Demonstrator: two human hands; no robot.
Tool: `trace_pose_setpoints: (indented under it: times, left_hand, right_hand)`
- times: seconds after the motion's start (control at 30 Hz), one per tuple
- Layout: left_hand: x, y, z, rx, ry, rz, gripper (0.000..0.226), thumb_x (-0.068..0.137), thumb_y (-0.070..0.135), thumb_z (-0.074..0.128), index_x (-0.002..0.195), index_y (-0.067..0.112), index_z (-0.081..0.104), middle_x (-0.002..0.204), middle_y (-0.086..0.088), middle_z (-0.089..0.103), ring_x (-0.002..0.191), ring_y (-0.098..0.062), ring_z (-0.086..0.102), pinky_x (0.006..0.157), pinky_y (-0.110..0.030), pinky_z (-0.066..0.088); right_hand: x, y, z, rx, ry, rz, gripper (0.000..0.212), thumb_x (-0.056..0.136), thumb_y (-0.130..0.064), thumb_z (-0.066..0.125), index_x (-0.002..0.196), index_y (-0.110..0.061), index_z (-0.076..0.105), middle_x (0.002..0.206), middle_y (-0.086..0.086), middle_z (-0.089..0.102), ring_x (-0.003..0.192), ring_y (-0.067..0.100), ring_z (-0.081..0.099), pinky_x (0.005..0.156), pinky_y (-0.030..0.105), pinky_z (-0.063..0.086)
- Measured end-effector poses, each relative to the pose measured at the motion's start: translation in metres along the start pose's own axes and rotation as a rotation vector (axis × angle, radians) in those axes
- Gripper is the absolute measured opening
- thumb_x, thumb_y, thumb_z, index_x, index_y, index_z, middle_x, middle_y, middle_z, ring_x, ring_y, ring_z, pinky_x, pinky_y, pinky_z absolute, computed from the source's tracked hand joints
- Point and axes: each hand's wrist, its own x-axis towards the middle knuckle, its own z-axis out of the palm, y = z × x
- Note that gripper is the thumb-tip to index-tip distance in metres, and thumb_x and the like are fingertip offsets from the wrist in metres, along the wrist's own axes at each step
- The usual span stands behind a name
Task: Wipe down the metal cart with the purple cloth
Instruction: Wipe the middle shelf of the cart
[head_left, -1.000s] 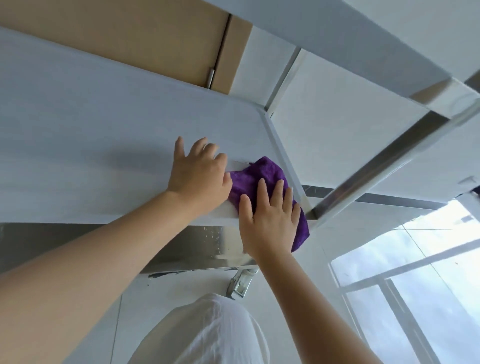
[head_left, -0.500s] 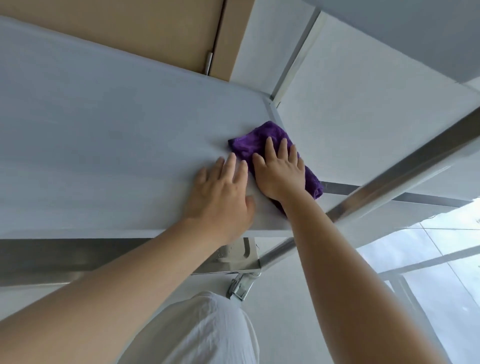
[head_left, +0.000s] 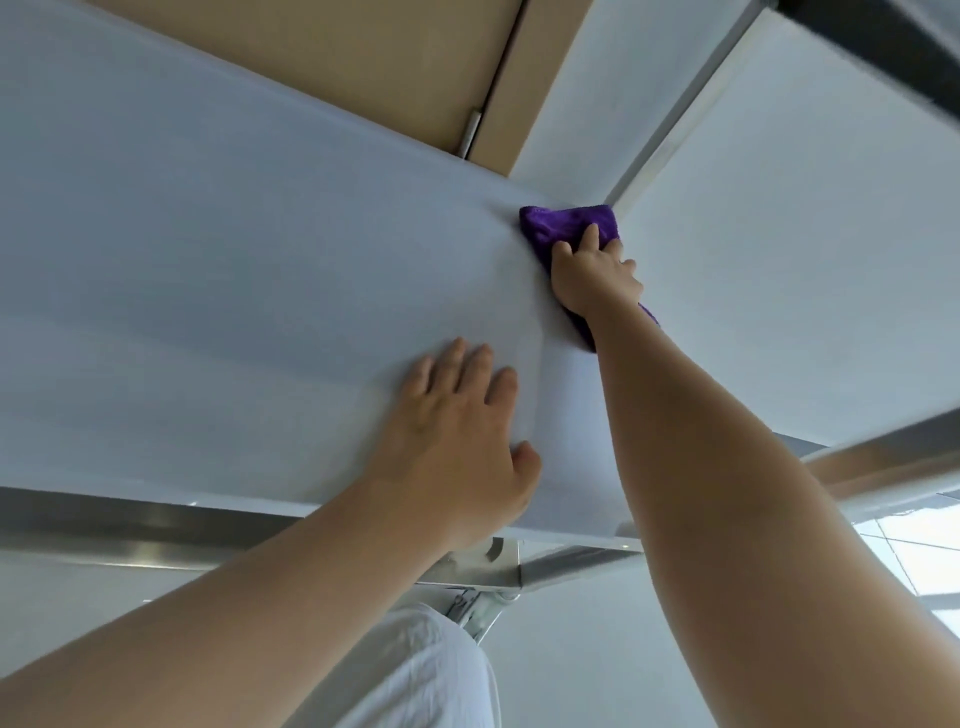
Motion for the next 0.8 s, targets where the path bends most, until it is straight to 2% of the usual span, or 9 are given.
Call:
trace_pose_setpoints:
  times: [0.03, 0.13, 0.2, 0.33, 0.47, 0.7, 0.8]
  left_hand:
    - [0.0, 0.0, 0.0, 0.009, -0.002, -0.003, 0.08, 0.073, 0.046, -0.003, 0.148, 0.018, 0.008, 0.157, -0.006, 0.002, 0.144, -0.022, -0.002, 0.115, -0.037, 0.0]
    - [0.003, 0.0, 0.001, 0.028, -0.05, -0.003, 0.069, 0.09, 0.05, 0.015, 0.149, 0.018, 0.001, 0.158, -0.006, -0.006, 0.144, -0.023, -0.008, 0.115, -0.037, -0.003]
    - [0.004, 0.0, 0.0, 0.042, -0.078, 0.001, 0.068, 0.094, 0.049, 0.022, 0.149, 0.018, -0.002, 0.157, -0.006, -0.009, 0.144, -0.023, -0.011, 0.115, -0.038, -0.005]
    - [0.002, 0.0, 0.001, 0.038, -0.103, -0.002, 0.07, 0.094, 0.051, 0.023, 0.15, 0.018, -0.003, 0.157, -0.005, -0.01, 0.144, -0.023, -0.012, 0.115, -0.038, -0.006]
    - [0.003, -0.002, 0.0, 0.032, -0.122, 0.002, 0.07, 0.094, 0.051, 0.022, 0.15, 0.018, -0.003, 0.157, -0.006, -0.01, 0.144, -0.024, -0.012, 0.115, -0.039, -0.005]
    - [0.007, -0.003, -0.003, 0.042, -0.194, 0.024, 0.07, 0.095, 0.051, 0.021, 0.149, 0.015, -0.003, 0.157, -0.01, -0.012, 0.143, -0.026, -0.013, 0.115, -0.042, -0.004]
    - [0.009, -0.004, -0.001, 0.005, -0.201, 0.026, 0.07, 0.095, 0.051, 0.022, 0.15, 0.015, -0.002, 0.157, -0.009, -0.012, 0.143, -0.026, -0.014, 0.115, -0.042, -0.004]
  right_hand:
    - [0.005, 0.002, -0.001, 0.029, -0.004, 0.011, 0.061, 0.095, -0.042, 0.023, 0.15, -0.019, 0.009, 0.151, 0.013, 0.022, 0.131, 0.036, 0.031, 0.102, 0.045, 0.028]
    - [0.013, 0.007, -0.005, 0.108, -0.014, 0.055, 0.06, 0.097, -0.04, 0.023, 0.15, -0.014, 0.011, 0.147, 0.019, 0.029, 0.129, 0.037, 0.036, 0.101, 0.041, 0.03]
    - [0.012, 0.009, -0.005, 0.12, 0.004, 0.075, 0.059, 0.098, -0.04, 0.023, 0.149, -0.011, 0.014, 0.143, 0.02, 0.035, 0.128, 0.036, 0.038, 0.101, 0.039, 0.031]
    - [-0.005, 0.018, -0.008, 0.088, 0.026, 0.104, 0.055, 0.097, -0.043, 0.025, 0.137, -0.007, 0.034, 0.133, 0.017, 0.05, 0.122, 0.035, 0.045, 0.095, 0.037, 0.035]
    - [-0.032, 0.031, -0.006, 0.089, 0.051, 0.14, 0.053, 0.095, -0.045, 0.027, 0.129, -0.007, 0.042, 0.126, 0.015, 0.055, 0.117, 0.034, 0.049, 0.086, 0.036, 0.035]
    - [-0.09, 0.044, -0.004, 0.081, 0.054, 0.206, 0.053, 0.095, -0.047, 0.026, 0.128, -0.008, 0.04, 0.123, 0.016, 0.056, 0.114, 0.034, 0.05, 0.078, 0.037, 0.03]
    - [-0.118, 0.05, -0.002, 0.067, 0.031, 0.244, 0.058, 0.095, -0.05, 0.024, 0.138, -0.012, 0.031, 0.131, 0.017, 0.047, 0.119, 0.035, 0.046, 0.084, 0.039, 0.032]
